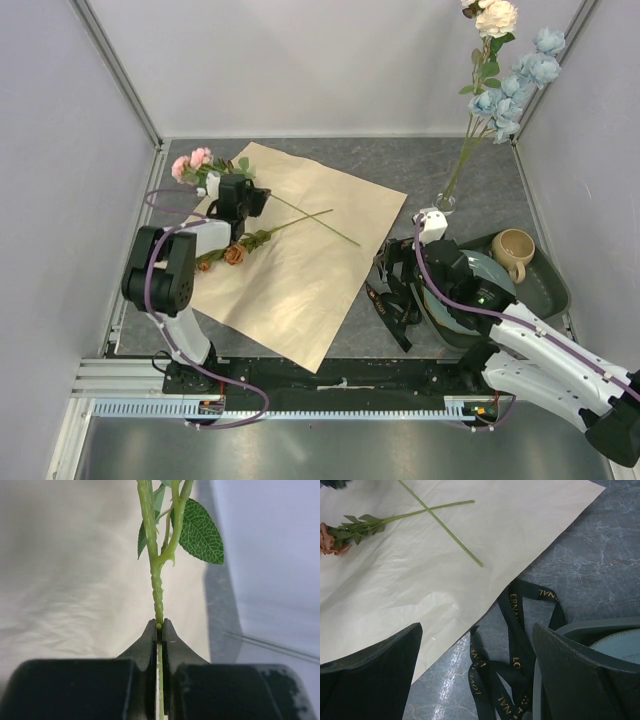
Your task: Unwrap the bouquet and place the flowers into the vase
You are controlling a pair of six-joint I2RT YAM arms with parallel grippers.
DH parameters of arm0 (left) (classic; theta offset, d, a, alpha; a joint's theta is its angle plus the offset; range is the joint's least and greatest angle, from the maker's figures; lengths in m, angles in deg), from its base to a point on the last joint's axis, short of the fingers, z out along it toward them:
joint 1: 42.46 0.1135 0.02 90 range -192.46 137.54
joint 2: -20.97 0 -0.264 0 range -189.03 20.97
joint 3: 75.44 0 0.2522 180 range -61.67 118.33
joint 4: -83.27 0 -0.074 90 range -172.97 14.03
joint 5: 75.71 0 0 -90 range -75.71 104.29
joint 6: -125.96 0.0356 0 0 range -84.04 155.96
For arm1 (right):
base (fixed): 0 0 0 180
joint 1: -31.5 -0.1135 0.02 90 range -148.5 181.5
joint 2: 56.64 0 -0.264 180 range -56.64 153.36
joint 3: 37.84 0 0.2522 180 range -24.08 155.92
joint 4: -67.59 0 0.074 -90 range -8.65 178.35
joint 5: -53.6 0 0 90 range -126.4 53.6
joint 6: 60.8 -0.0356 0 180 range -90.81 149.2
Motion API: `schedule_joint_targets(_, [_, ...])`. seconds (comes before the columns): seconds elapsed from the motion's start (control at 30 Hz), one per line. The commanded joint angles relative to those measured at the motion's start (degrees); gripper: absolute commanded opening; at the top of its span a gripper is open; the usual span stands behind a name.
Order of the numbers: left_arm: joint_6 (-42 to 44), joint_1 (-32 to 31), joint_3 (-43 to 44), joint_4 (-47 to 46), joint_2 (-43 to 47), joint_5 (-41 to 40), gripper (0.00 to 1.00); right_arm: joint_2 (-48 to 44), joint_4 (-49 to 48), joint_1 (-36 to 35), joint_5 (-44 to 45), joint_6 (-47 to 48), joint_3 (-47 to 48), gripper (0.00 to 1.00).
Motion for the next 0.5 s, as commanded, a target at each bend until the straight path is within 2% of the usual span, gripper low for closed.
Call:
schedule_joint_targets(0.0, [11.8, 0.6, -2.6, -15.2, 13.5, 4.6, 0.02, 1.2, -0.2, 0.0, 1.3, -0.1, 3.4, 0.98])
schedule_joint_targets(0.07, [16.6, 0.7, -3.3, -17.0, 16.8, 7.7, 0.02, 2.2, -0.1, 0.0, 0.6, 0.4, 4.8, 0.98])
schedule_joint_targets(0.17, [22.7, 0.7, -3.2, -18.2, 22.2, 17.8, 0.02, 4.0, -0.2, 0.0, -2.3, 1.9, 7.3, 0.98])
schedule_joint_targets(0.2, [23.9, 0.6, -3.0, -18.2, 23.3, 24.4, 0.02, 4.4, -0.3, 0.0, -3.8, 2.4, 8.0, 0.98])
schedule_joint_targets(0.27, [27.2, 0.6, -2.0, -16.8, 25.7, 32.0, 0.02, 6.1, -0.3, 0.0, -8.0, 3.4, 10.7, 0.98])
schedule_joint_targets(0.3, [28.1, 0.6, -1.4, -15.5, 26.3, 39.2, 0.02, 6.6, -0.4, 0.0, -9.7, 3.6, 11.7, 0.98])
schedule_joint_targets(0.43, [32.2, -0.9, -1.1, -13.1, 29.9, 53.3, 0.02, 11.5, -0.4, 0.0, -18.8, 4.3, 20.2, 0.98])
schedule_joint_targets(0.47, [33.6, -1.4, -0.7, -9.6, 30.7, 56.5, 0.02, 12.7, 0.0, 0.0, -22.1, 4.2, 22.1, 0.98])
